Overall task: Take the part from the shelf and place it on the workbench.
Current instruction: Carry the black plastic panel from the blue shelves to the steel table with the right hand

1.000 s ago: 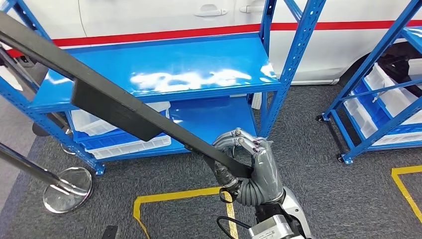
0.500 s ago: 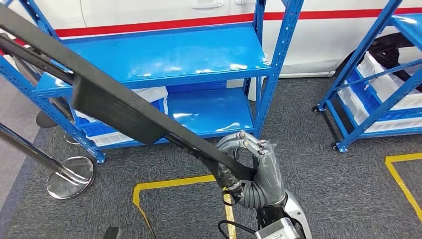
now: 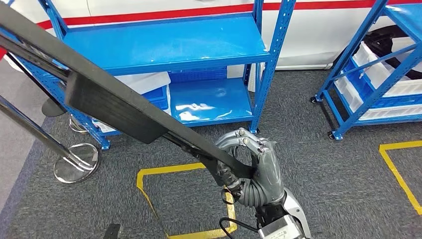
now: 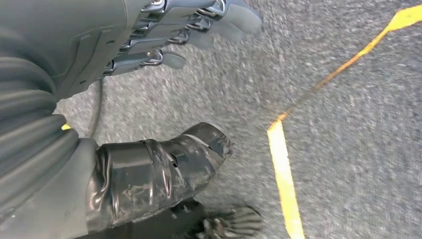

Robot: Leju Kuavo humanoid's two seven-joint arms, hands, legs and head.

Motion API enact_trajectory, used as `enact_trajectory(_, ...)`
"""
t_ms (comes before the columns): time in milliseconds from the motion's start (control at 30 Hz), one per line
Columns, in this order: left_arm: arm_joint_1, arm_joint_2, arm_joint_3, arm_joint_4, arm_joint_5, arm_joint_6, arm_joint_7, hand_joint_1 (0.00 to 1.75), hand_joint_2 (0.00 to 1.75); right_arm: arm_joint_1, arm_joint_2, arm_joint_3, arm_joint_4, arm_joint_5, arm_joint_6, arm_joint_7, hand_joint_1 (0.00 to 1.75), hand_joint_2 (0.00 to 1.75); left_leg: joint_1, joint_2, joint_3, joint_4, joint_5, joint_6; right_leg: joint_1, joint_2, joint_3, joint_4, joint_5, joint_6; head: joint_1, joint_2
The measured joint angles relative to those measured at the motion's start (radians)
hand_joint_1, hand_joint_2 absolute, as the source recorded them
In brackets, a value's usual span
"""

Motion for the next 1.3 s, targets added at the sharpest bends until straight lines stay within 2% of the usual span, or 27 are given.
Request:
enact_trajectory(33, 0.002, -0.001, -0.001, 0.000, 0.000, 0.000, 0.000, 0.00, 1.75, 0.000, 0.000, 0.000, 0.000, 0.000, 0.001, -0.001, 1.75, 1.75, 0.000, -0.002, -0.001, -0.009, 0.013, 0.006, 0.002, -0.003, 0.002, -0.007, 0.007, 0.006, -0.001, 0.000)
enact_trajectory(67, 0.004, -0.002, -0.001, 0.000, 0.000, 0.000, 0.000, 0.00, 1.75, 0.000, 0.000, 0.001, 0.000, -0.002, 0.002, -0.002, 1.75, 1.75, 0.002, -0.003, -0.004, -0.020, 0.030, 0.010, 0.006, -0.001, -0.004, 0.007, -0.012, 0.011, 0.002, 0.000)
enact_trajectory(100, 0.005, -0.003, -0.002, 0.000, 0.000, 0.000, 0.001, 0.00, 1.75, 0.000, 0.000, 0.001, 0.000, -0.004, 0.003, -0.003, 1.75, 1.75, 0.004, -0.005, -0.011, -0.026, 0.045, 0.013, 0.009, 0.001, -0.018, 0.046, -0.048, 0.013, 0.005, 0.000)
enact_trajectory(167, 0.007, -0.004, -0.002, 0.000, 0.000, 0.000, 0.005, 0.00, 1.75, 0.000, -0.001, 0.003, 0.001, -0.011, 0.006, -0.007, 1.75, 1.75, 0.004, -0.011, -0.035, -0.029, 0.073, 0.019, 0.014, 0.007, -0.056, 0.172, -0.148, 0.015, 0.010, 0.000)
enact_trajectory(200, 0.007, -0.004, -0.003, 0.000, 0.000, 0.001, 0.008, 0.00, 1.75, 0.001, -0.001, 0.003, 0.002, -0.016, 0.008, -0.008, 1.75, 1.75, 0.003, -0.015, -0.049, -0.024, 0.081, 0.020, 0.013, 0.008, -0.066, 0.228, -0.179, 0.015, 0.011, 0.000)
enact_trajectory(233, 0.008, -0.004, -0.004, 0.000, 0.001, 0.001, 0.013, 0.00, 1.75, 0.001, -0.001, 0.004, 0.002, -0.019, 0.010, -0.009, 1.75, 1.75, 0.003, -0.021, -0.063, -0.017, 0.087, 0.019, 0.013, 0.008, -0.062, 0.255, -0.192, 0.014, 0.011, 0.000)
enact_trajectory(267, 0.010, -0.004, -0.004, 0.000, 0.002, 0.001, 0.017, 0.00, 1.75, 0.001, -0.001, 0.004, 0.003, -0.023, 0.012, -0.010, 1.75, 1.75, 0.003, -0.028, -0.076, -0.010, 0.091, 0.018, 0.013, 0.009, -0.040, 0.249, -0.189, 0.013, 0.012, 0.000)
enact_trajectory(300, 0.011, -0.004, -0.004, 0.000, 0.003, 0.001, 0.021, 0.00, 1.75, 0.001, -0.001, 0.004, 0.003, -0.027, 0.013, -0.011, 1.75, 1.75, 0.003, -0.035, -0.088, -0.001, 0.094, 0.016, 0.013, 0.013, 0.000, 0.204, -0.172, 0.010, 0.012, 0.000)
enact_trajectory(367, 0.011, -0.006, -0.004, 0.000, 0.006, 0.002, 0.026, 0.00, 1.75, 0.000, -0.001, 0.004, 0.004, -0.038, 0.015, -0.016, 1.75, 1.75, 0.003, -0.049, -0.106, 0.018, 0.095, 0.012, 0.013, 0.044, 0.091, 0.077, -0.143, 0.001, 0.011, 0.000)
enact_trajectory(400, 0.010, -0.007, -0.004, 0.000, 0.007, 0.004, 0.027, 0.00, 1.75, 0.000, 0.000, 0.004, 0.004, -0.045, 0.015, -0.019, 1.75, 1.75, 0.003, -0.055, -0.115, 0.027, 0.095, 0.008, 0.013, 0.057, 0.118, 0.032, -0.137, -0.004, 0.011, 0.000)
enact_trajectory(467, 0.010, -0.008, -0.004, 0.000, 0.007, 0.005, 0.029, 0.00, 1.75, 0.000, 0.000, 0.004, 0.004, -0.054, 0.017, -0.023, 1.75, 1.75, 0.006, -0.068, -0.129, 0.037, 0.099, -0.003, 0.016, 0.064, 0.128, 0.008, -0.139, -0.012, 0.011, 0.000)
enact_trajectory(533, 0.012, -0.008, -0.005, 0.000, 0.008, 0.006, 0.030, 0.00, 1.75, 0.000, 0.000, 0.004, 0.004, -0.056, 0.019, -0.024, 1.75, 1.75, 0.010, -0.075, -0.136, 0.039, 0.101, -0.014, 0.016, 0.046, 0.127, 0.002, -0.132, -0.023, 0.012, 0.000)
enact_trajectory(567, 0.013, -0.009, -0.005, 0.000, 0.008, 0.007, 0.030, 0.00, 1.75, -0.001, 0.001, 0.004, 0.004, -0.057, 0.019, -0.025, 1.75, 1.75, 0.010, -0.066, -0.144, 0.052, 0.091, -0.021, 0.013, 0.036, 0.128, -0.003, -0.127, -0.028, 0.009, 0.000)
enact_trajectory(600, 0.013, -0.009, -0.005, 0.000, 0.008, 0.007, 0.030, 0.00, 1.75, -0.002, 0.002, 0.004, 0.004, -0.057, 0.019, -0.026, 1.75, 1.75, 0.010, -0.052, -0.157, 0.080, 0.072, -0.027, 0.010, 0.026, 0.128, -0.008, -0.124, -0.033, 0.007, 0.000)
enact_trajectory(667, 0.010, -0.011, -0.005, 0.000, 0.008, 0.008, 0.033, 0.00, 1.75, -0.001, 0.004, 0.004, 0.004, -0.061, 0.019, -0.028, 1.75, 1.75, 0.016, -0.021, -0.209, 0.191, 0.011, -0.041, 0.010, 0.004, 0.126, -0.010, -0.121, -0.037, 0.001, 0.000)
enact_trajectory(733, 0.010, -0.011, -0.006, 0.000, 0.008, 0.009, 0.040, 0.00, 1.75, 0.004, 0.004, 0.004, 0.005, -0.073, 0.020, -0.029, 1.75, 1.75, 0.023, -0.012, -0.250, 0.282, -0.020, -0.051, 0.010, -0.017, 0.123, -0.008, -0.121, -0.038, 0.001, 0.000)
enact_trajectory(767, 0.012, -0.011, -0.006, 0.000, 0.007, 0.009, 0.043, 0.00, 1.75, 0.007, 0.004, 0.004, 0.005, -0.081, 0.022, -0.030, 1.75, 1.75, 0.025, -0.008, -0.248, 0.282, -0.009, -0.054, 0.010, -0.027, 0.123, -0.007, -0.122, -0.037, 0.001, 0.000)
enact_trajectory(800, 0.014, -0.012, -0.006, 0.000, 0.007, 0.009, 0.045, 0.00, 1.75, 0.010, 0.004, 0.004, 0.005, -0.089, 0.024, -0.031, 1.75, 1.75, 0.027, -0.003, -0.226, 0.245, 0.018, -0.055, 0.009, -0.035, 0.123, -0.006, -0.123, -0.036, 0.001, 0.000)
enact_trajectory(833, 0.015, -0.012, -0.006, 0.000, 0.007, 0.009, 0.046, 0.00, 1.75, 0.012, 0.004, 0.004, 0.005, -0.094, 0.026, -0.033, 1.75, 1.75, 0.028, 0.006, -0.191, 0.180, 0.052, -0.055, 0.009, -0.044, 0.124, -0.005, -0.124, -0.034, 0.001, 0.000)
enact_trajectory(900, 0.012, -0.012, -0.006, 0.000, 0.006, 0.009, 0.047, 0.00, 1.75, 0.012, 0.004, 0.004, 0.004, -0.101, 0.030, -0.035, 1.75, 1.75, 0.021, 0.035, -0.130, 0.063, 0.091, -0.046, 0.011, -0.059, 0.126, -0.006, -0.125, -0.026, 0.001, 0.000)
enact_trajectory(967, 0.010, -0.013, -0.007, 0.000, 0.006, 0.008, 0.048, 0.00, 1.75, 0.013, 0.004, 0.004, 0.004, -0.104, 0.030, -0.036, 1.75, 1.75, 0.013, 0.044, -0.117, 0.027, 0.095, -0.033, 0.013, -0.072, 0.127, -0.008, -0.123, -0.014, 0.002, 0.000)
enact_trajectory(1033, 0.012, -0.013, -0.008, 0.000, 0.005, 0.006, 0.049, 0.00, 1.75, 0.013, 0.004, 0.004, 0.004, -0.108, 0.029, -0.037, 1.75, 1.75, 0.014, 0.027, -0.120, 0.021, 0.104, -0.020, 0.012, -0.080, 0.128, -0.010, -0.123, -0.002, 0.002, 0.000)
enact_trajectory(1100, 0.014, -0.014, -0.009, 0.000, 0.003, 0.004, 0.051, 0.00, 1.75, 0.014, 0.004, 0.004, 0.005, -0.112, 0.028, -0.041, 1.75, 1.75, 0.018, 0.013, -0.116, 0.008, 0.114, -0.006, 0.010, -0.052, 0.116, 0.020, -0.150, 0.007, 0.005, 0.000)
enact_trajectory(1167, 0.011, -0.014, -0.009, 0.000, 0.000, 0.001, 0.051, 0.00, 1.75, 0.017, 0.004, 0.004, 0.005, -0.115, 0.026, -0.046, 1.75, 1.75, 0.018, -0.003, -0.116, 0.003, 0.120, 0.003, 0.009, -0.009, 0.068, 0.130, -0.213, 0.008, 0.010, 0.000)
enact_trajectory(1233, 0.009, -0.014, -0.010, 0.000, 0.000, 0.000, 0.051, 0.00, 1.75, 0.025, 0.004, 0.004, 0.005, -0.124, 0.024, -0.051, 1.75, 1.75, 0.016, -0.024, -0.120, 0.007, 0.121, 0.006, 0.009, 0.007, 0.011, 0.252, -0.258, 0.006, 0.012, 0.000)
enact_trajectory(1267, 0.009, -0.014, -0.010, 0.000, 0.000, 0.000, 0.051, 0.00, 1.75, 0.029, 0.004, 0.004, 0.006, -0.131, 0.022, -0.053, 1.75, 1.75, 0.016, -0.036, -0.121, 0.010, 0.120, 0.007, 0.009, 0.009, 0.001, 0.271, -0.254, 0.006, 0.012, 0.000)
enact_trajectory(1300, 0.009, -0.014, -0.010, 0.000, 0.000, 0.001, 0.052, 0.00, 1.75, 0.032, 0.004, 0.004, 0.006, -0.140, 0.020, -0.056, 1.75, 1.75, 0.016, -0.049, -0.122, 0.014, 0.119, 0.006, 0.009, 0.011, 0.008, 0.253, -0.230, 0.005, 0.012, 0.000)
